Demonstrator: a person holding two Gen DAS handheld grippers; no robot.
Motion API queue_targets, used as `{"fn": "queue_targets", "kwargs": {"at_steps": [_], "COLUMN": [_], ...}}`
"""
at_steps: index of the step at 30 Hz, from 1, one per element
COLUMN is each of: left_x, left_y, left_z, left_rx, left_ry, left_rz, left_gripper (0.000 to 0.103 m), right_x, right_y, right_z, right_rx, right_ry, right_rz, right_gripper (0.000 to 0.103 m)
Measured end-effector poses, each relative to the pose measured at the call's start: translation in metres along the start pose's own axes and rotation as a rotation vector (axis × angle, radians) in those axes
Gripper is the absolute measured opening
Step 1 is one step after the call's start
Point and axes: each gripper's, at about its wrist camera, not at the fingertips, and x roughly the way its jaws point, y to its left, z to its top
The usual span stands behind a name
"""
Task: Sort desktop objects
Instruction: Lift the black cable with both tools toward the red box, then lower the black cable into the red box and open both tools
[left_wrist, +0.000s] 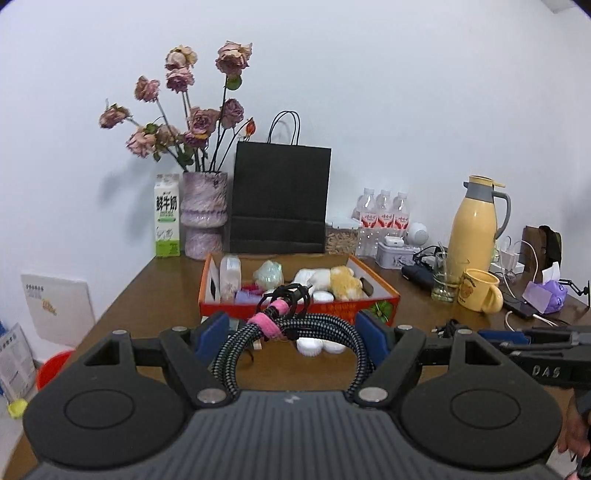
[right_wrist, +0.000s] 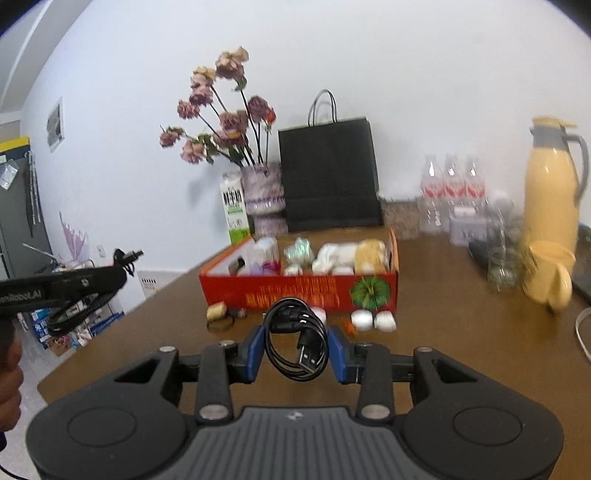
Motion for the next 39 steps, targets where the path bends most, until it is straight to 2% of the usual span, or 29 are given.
{"fn": "queue_targets", "kwargs": {"at_steps": [7,10,14,17,23,25,28,30,34,35,38,39], "left_x": [0.074,0.112,0.162,0.198,0.276,0.294,0.314,0.323,0.328,0.327,0.328,0.33], "left_y": [0.027,0.038,0.056,0.061,0.06,0.06,0.058,0.062,0.071,0.072,0.069,0.068], "left_z": [0.056,0.075,0.092,0.098,0.076,0.06,0.036,0.025,0.014,0.015,0.016,0.018], "left_rx": [0.012,0.014,-0.001,0.031,0.16,0.207,0.287,0.268,0.195,0.188,0.179,0.177], "left_ry": [0.049,0.086,0.152,0.234,0.394,0.409,0.4,0.439,0.469,0.474,0.5,0.517], "left_rz": [-0.101,-0.116,-0.081,-0.118,-0.12,-0.097,-0.015,-0.016,-0.037,-0.034,-0.037,-0.041], "left_gripper": [0.077,0.077,0.077,0.077,0.077,0.077,0.077,0.077,0.078,0.078,0.078,0.078], "right_x": [0.074,0.117,0.172,0.212,0.299,0.325,0.361,0.377,0.396,0.395,0.394,0.392], "right_y": [-0.007,-0.014,-0.018,-0.019,-0.032,-0.037,-0.044,-0.043,-0.042,-0.045,-0.05,-0.054], "right_z": [0.066,0.089,0.115,0.127,0.133,0.127,0.114,0.102,0.091,0.093,0.095,0.095], "right_rx": [-0.05,-0.043,-0.039,-0.047,0.011,0.038,0.078,0.059,0.069,0.087,0.107,0.131], "right_ry": [-0.038,-0.01,0.027,0.078,0.277,0.341,0.41,0.43,0.47,0.447,0.43,0.426], "right_rz": [0.023,0.036,0.05,0.059,0.072,0.071,0.036,0.002,0.012,0.018,0.007,0.009], "right_gripper": [0.036,0.036,0.036,0.036,0.036,0.036,0.036,0.036,0.036,0.037,0.059,0.062]}}
